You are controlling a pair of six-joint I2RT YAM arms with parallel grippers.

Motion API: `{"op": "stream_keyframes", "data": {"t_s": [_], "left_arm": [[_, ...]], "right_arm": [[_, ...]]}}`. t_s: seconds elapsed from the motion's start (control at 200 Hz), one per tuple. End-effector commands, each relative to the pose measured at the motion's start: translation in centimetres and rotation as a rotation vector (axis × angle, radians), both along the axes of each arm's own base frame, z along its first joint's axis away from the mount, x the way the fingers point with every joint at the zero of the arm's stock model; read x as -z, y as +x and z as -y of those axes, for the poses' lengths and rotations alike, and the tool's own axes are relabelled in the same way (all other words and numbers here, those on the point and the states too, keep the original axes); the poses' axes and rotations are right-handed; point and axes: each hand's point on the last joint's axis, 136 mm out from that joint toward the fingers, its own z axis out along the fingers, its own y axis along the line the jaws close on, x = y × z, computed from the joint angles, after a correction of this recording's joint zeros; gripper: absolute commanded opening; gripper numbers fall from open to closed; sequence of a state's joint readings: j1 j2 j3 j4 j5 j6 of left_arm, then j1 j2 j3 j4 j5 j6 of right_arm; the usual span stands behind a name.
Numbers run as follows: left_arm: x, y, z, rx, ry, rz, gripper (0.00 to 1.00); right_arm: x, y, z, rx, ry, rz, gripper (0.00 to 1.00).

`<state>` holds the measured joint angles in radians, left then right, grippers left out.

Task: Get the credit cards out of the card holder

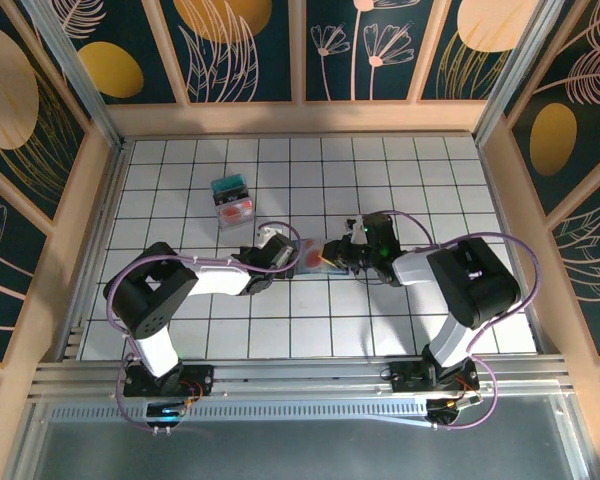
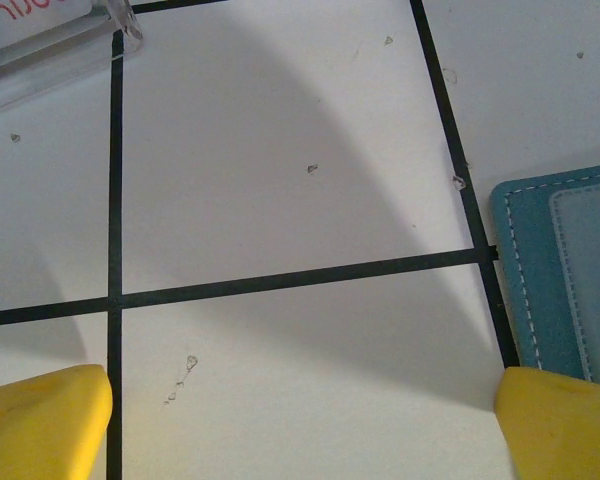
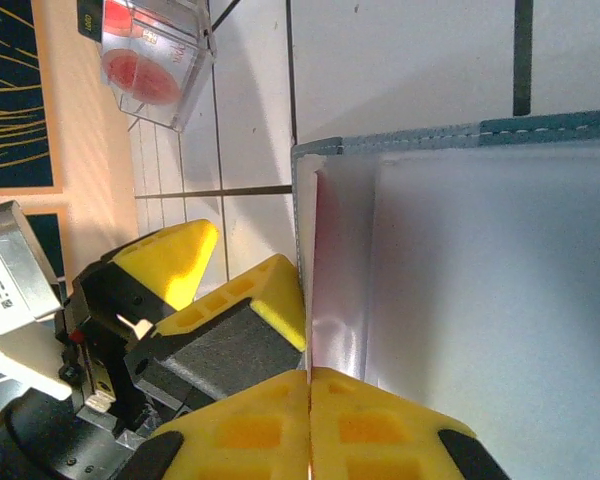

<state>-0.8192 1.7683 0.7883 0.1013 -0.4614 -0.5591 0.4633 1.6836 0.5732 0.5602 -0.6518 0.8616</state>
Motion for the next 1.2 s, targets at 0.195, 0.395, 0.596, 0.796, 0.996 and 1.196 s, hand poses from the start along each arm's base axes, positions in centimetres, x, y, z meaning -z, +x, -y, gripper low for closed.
{"op": "stream_keyframes", "data": {"t_s": [0.195, 0.395, 0.596, 0.796, 0.996, 1.196], "left_arm": [[1.5, -1.0, -0.2, 0.022, 0.05, -0.061, 0.99], [1.3, -1.0, 0.0, 0.023, 0.031, -0.065, 0.99], [-0.5, -0.8, 0.8, 0.029, -0.021, -0.041, 0.99], [-3.8, -0.3, 1.5, 0.025, -0.1, 0.01, 0.99], [-7.2, 0.0, 2.4, 0.026, -0.205, 0.056, 0.99], [-12.2, 0.7, 3.4, 0.059, -0.505, 0.12, 0.99]], "right_arm": [[0.2, 0.6, 2.1, 0.044, -0.153, 0.038, 0.03], [0.1, 0.8, 3.2, 0.06, -0.245, 0.058, 0.02], [-1.0, 1.0, 4.0, 0.072, -0.291, 0.101, 0.02], [-2.5, 1.1, 4.4, 0.076, -0.305, 0.146, 0.01], [-4.5, 1.4, 4.9, 0.092, -0.316, 0.222, 0.0], [-8.1, 1.4, 4.8, 0.099, -0.236, 0.362, 0.0]]}}
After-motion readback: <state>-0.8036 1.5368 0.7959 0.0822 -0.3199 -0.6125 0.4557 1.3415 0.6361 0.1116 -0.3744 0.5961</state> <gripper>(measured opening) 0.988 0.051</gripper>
